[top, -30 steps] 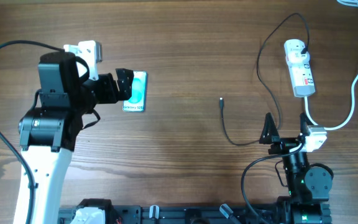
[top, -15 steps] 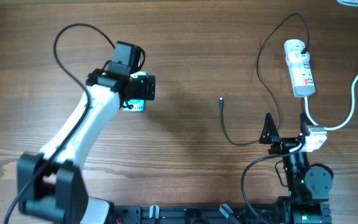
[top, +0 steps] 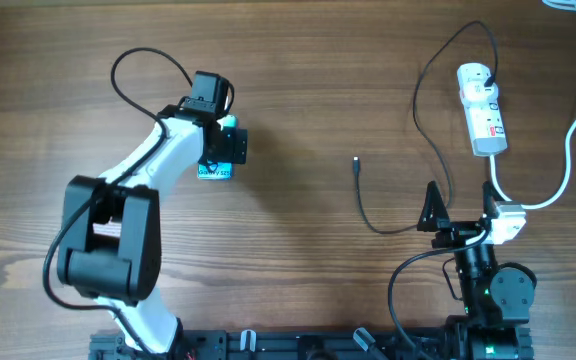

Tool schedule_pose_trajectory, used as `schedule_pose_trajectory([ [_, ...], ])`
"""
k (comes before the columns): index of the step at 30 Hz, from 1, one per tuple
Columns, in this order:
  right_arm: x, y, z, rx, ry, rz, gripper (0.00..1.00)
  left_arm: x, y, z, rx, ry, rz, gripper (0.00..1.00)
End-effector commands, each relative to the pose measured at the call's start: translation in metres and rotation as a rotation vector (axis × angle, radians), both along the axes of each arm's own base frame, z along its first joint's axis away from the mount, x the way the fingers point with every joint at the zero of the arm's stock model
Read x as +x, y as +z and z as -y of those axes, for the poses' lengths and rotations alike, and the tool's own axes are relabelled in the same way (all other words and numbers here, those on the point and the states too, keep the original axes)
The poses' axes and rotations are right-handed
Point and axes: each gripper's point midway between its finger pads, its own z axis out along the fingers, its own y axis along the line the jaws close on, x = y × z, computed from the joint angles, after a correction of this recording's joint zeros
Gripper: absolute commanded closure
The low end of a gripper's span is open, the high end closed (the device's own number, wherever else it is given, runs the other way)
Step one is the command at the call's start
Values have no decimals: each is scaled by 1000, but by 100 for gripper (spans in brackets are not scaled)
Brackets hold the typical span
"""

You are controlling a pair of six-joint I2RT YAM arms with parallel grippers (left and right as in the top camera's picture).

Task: Plug charger to phone and switch on socket
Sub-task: 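Reach the left gripper down over the Galaxy S25 phone and grasp it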

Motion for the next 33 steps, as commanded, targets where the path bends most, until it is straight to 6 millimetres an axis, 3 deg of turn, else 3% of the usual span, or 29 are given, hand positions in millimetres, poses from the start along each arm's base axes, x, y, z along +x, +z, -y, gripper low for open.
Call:
schedule_pose_trajectory([
  [1, 0, 0, 2, 5, -11, 1, 0, 0, -13, 2, -20, -34, -36, 0],
  [10, 0, 0, 2, 5, -11, 2, 0, -14, -43, -3, -4, -24, -123, 0],
  [15, 0, 0, 2, 5, -11, 1, 0, -21, -47, -7, -5, -12, -148, 0],
  [17, 0, 0, 2, 4, -11, 2, 0, -23, -48, 1, -55, -10, -157, 4],
  [29, 0, 0, 2, 5, -11, 1, 0, -18, -58, 9, -101, -4, -152, 7],
  [33, 0, 0, 2, 5, -11, 2, 0, -22, -67, 9, -98, -3, -174, 17],
])
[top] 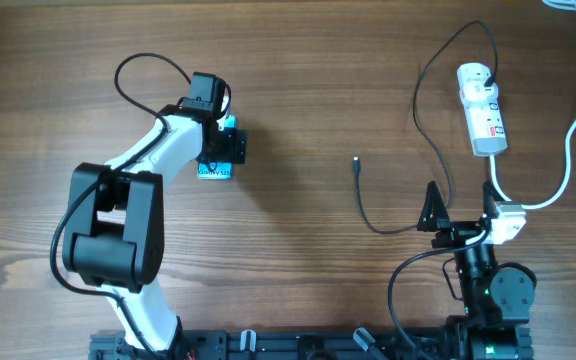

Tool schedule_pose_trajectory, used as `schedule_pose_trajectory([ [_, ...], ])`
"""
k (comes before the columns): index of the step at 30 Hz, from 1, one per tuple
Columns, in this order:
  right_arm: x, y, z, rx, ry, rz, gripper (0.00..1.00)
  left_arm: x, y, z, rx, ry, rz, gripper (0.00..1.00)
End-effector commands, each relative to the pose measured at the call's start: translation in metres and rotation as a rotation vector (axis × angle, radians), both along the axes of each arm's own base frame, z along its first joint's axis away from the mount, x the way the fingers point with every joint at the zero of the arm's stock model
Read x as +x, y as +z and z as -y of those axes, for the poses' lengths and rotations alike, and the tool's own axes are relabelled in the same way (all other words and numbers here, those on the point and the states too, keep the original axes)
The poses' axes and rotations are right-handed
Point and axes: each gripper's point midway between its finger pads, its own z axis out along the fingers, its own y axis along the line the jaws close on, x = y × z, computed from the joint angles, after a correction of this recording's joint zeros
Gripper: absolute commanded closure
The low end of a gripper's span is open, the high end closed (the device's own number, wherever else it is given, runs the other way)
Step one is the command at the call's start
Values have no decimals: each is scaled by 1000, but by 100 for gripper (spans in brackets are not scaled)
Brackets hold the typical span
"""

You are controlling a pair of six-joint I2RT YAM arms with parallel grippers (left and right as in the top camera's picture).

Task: Plug charger to phone and switch on socket
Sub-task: 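Reach the left gripper down over the Galaxy S25 phone and grasp it, then lift the phone with the left gripper and turn it upright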

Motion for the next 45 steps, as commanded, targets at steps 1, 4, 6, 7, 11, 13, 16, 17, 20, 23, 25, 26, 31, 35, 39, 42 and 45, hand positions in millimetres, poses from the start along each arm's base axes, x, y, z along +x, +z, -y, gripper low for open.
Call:
schedule_pose_trajectory([
  [1, 0, 0, 2, 5, -11, 2, 0, -27, -44, 2, -21, 4, -138, 18],
  [4, 0, 0, 2, 5, -11, 2, 0, -28, -45, 2, -20, 4, -142, 23],
  [6, 0, 0, 2, 5, -11, 2, 0, -30, -45, 1, -18, 4, -152, 34],
  [7, 0, 0, 2, 4, -11, 2, 1, -31, -45, 1, -17, 4, -157, 40],
  [11, 0, 0, 2, 5, -11, 2, 0, -35, -45, 0, -14, 5, -174, 54],
  [13, 0, 0, 2, 5, -11, 2, 0, -35, -45, 0, -14, 5, -173, 58],
  [16, 0, 0, 2, 4, -11, 2, 0, -31, -38, 1, -16, 4, -164, 59],
  [17, 0, 0, 2, 4, -11, 2, 0, -29, -33, 2, -17, 4, -157, 59],
  [20, 0, 0, 2, 5, -11, 2, 0, -24, -17, 3, -21, 4, -139, 59],
  [23, 0, 0, 2, 4, -11, 2, 0, -17, 6, 4, -29, 4, -106, 59],
  [25, 0, 0, 2, 4, -11, 2, 1, -14, 23, 6, -45, 16, -81, 60],
  [26, 0, 0, 2, 5, -11, 2, 0, -13, 30, 6, -52, 35, -68, 62],
  [31, 0, 0, 2, 5, -11, 2, 0, -13, 67, 11, -117, 104, -4, 63],
  [35, 0, 0, 2, 5, -11, 2, 0, -15, 98, 25, -224, 128, 40, 63],
  [39, 0, 0, 2, 5, -11, 2, 0, -21, 127, 38, -355, 222, 56, 64],
  [42, 0, 0, 2, 5, -11, 2, 0, -32, 142, 52, -460, 244, 24, 63],
  [45, 0, 0, 2, 4, -11, 2, 0, -49, 149, 60, -525, 280, -47, 63],
])
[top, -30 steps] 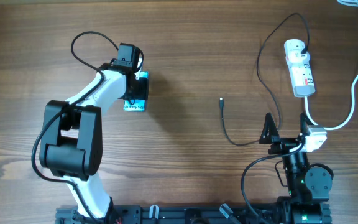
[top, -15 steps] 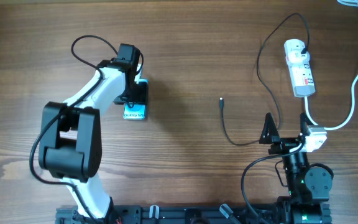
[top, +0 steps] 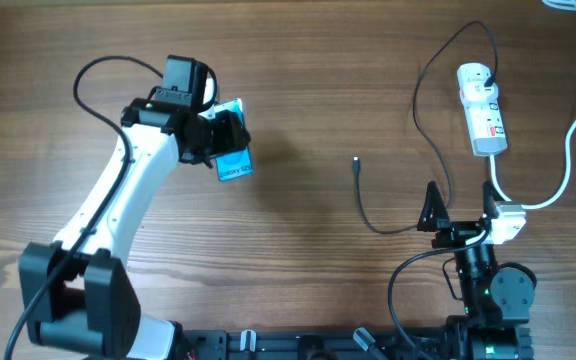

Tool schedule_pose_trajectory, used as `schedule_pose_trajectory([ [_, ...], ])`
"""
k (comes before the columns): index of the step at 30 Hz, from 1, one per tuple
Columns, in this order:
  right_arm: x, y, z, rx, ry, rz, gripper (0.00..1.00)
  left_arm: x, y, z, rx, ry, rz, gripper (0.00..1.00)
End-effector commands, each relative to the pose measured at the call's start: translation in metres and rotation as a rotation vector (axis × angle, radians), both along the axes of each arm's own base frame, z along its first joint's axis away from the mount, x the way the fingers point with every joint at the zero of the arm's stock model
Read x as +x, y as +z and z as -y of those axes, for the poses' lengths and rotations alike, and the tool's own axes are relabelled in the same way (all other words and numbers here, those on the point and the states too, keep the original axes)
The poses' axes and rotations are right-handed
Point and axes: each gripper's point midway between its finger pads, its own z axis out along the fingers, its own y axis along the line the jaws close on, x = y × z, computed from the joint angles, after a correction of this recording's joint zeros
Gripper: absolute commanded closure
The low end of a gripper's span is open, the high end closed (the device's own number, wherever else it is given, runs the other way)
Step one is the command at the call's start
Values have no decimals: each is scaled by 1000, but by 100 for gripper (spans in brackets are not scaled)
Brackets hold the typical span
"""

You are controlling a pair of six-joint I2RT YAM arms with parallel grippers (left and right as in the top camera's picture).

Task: Plug charger to phone and switch on socket
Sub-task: 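Lift the phone with the left gripper and turn it upright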

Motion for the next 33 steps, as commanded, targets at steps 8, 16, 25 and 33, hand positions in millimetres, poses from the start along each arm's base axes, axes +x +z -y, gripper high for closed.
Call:
schedule_pose_trajectory([
  [8, 0, 0, 2, 5, -11, 2, 0, -39, 44, 52, -389, 30, -185, 63],
  [16, 0, 0, 2, 4, -11, 1, 0, -58, 79, 86, -671, -23, -312, 63],
  [25, 0, 0, 2, 4, -11, 2, 0, -66, 97, 96, -796, 6, -418, 65],
  [33, 0, 0, 2, 4, -11, 1, 0, -69, 104, 100, -837, -14, -434, 65],
])
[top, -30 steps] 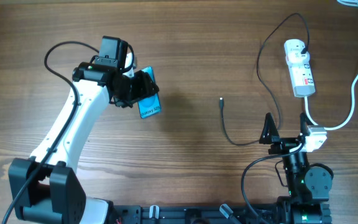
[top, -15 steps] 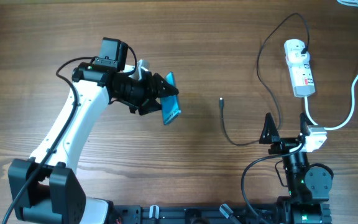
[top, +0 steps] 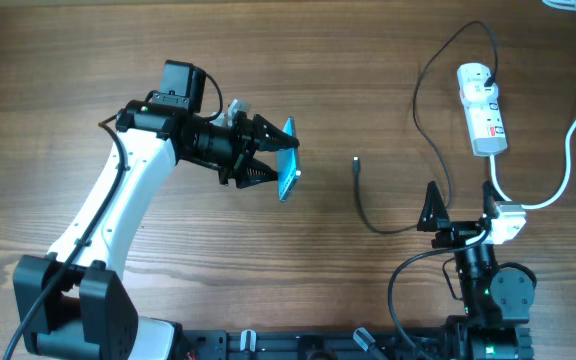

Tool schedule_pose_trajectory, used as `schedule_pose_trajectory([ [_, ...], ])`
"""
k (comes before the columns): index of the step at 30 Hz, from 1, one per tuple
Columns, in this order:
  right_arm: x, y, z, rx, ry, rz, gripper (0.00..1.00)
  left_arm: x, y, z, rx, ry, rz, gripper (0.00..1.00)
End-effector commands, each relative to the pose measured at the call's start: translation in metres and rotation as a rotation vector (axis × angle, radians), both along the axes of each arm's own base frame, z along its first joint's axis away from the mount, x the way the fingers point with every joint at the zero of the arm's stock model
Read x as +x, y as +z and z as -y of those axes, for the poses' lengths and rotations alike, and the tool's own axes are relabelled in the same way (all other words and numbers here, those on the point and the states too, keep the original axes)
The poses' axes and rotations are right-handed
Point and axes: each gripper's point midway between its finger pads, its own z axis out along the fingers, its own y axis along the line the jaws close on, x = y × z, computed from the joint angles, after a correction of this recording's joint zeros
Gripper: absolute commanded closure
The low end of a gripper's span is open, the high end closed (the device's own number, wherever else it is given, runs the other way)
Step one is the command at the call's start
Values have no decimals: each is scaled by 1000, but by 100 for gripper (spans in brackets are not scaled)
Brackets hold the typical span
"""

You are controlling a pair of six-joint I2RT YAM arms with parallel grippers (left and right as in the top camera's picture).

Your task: Plug charger to phone and switch on socket

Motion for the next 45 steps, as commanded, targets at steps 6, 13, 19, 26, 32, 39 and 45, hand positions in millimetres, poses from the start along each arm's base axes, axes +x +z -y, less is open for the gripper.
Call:
schedule_pose_trajectory([
  [6, 0, 0, 2, 4, -11, 1, 1, -2, 23, 4, -65, -12, 30, 65],
  [13, 0, 0, 2, 5, -11, 1, 1, -2, 23, 4, -65, -12, 30, 65],
  [19, 0, 0, 2, 5, -11, 1, 0, -2, 23, 4, -65, -12, 31, 65],
  [26, 0, 0, 2, 5, -11, 2, 0, -1, 23, 4, -66, -12, 34, 64],
  [32, 0, 0, 2, 5, -11, 2, 0, 0, 22, 3, -56, -12, 43, 64],
  [39, -7, 1, -43, 499, 250, -93, 0, 16, 3, -7, 79, 38, 108, 64],
  [45, -29, -16, -94, 803, 531, -370, 0, 32, -15, -23, 226, 96, 167, 64],
])
